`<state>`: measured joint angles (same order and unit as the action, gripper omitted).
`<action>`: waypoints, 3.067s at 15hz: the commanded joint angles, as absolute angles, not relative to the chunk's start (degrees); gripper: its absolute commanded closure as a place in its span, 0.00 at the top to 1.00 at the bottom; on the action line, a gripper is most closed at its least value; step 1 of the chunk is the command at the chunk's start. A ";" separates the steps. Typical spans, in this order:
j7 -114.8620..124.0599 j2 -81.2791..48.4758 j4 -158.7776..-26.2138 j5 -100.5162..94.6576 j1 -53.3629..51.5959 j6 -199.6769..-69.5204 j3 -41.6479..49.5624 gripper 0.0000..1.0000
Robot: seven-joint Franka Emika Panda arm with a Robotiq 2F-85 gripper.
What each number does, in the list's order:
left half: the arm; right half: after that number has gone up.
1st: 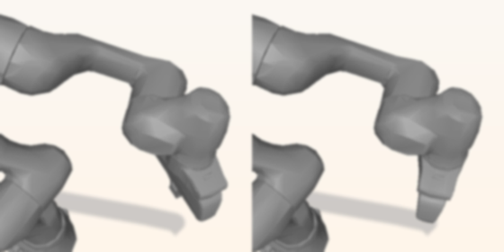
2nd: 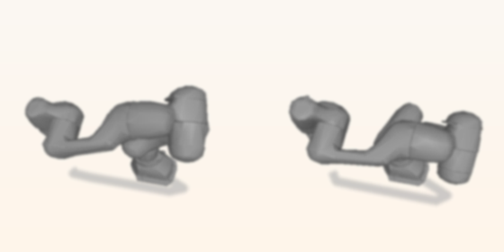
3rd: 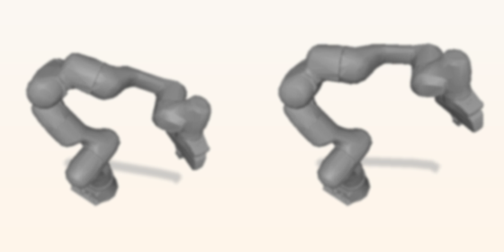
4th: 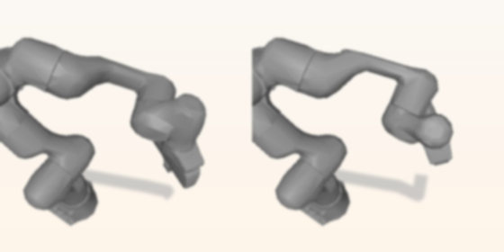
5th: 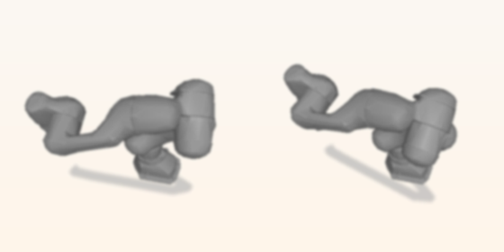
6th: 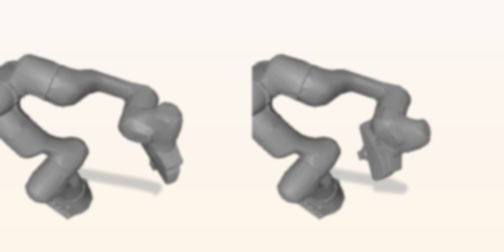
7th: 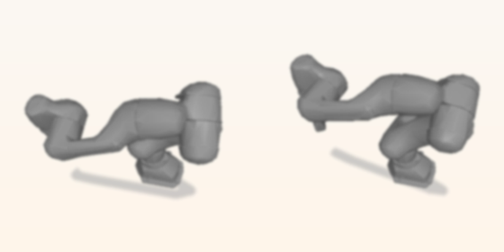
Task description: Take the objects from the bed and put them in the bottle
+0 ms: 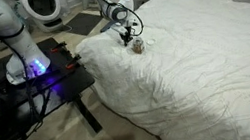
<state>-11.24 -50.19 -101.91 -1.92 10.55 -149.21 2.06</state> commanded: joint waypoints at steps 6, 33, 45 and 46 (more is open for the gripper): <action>-10.54 -38.96 -109.89 -1.91 9.35 -146.16 1.89 0.01; -9.15 -25.52 -118.42 -2.04 13.80 -150.73 10.03 0.01; -8.91 -34.41 -108.81 -2.26 13.53 -150.27 8.84 0.01; -8.97 -35.00 -108.20 -2.23 13.52 -150.07 8.68 0.01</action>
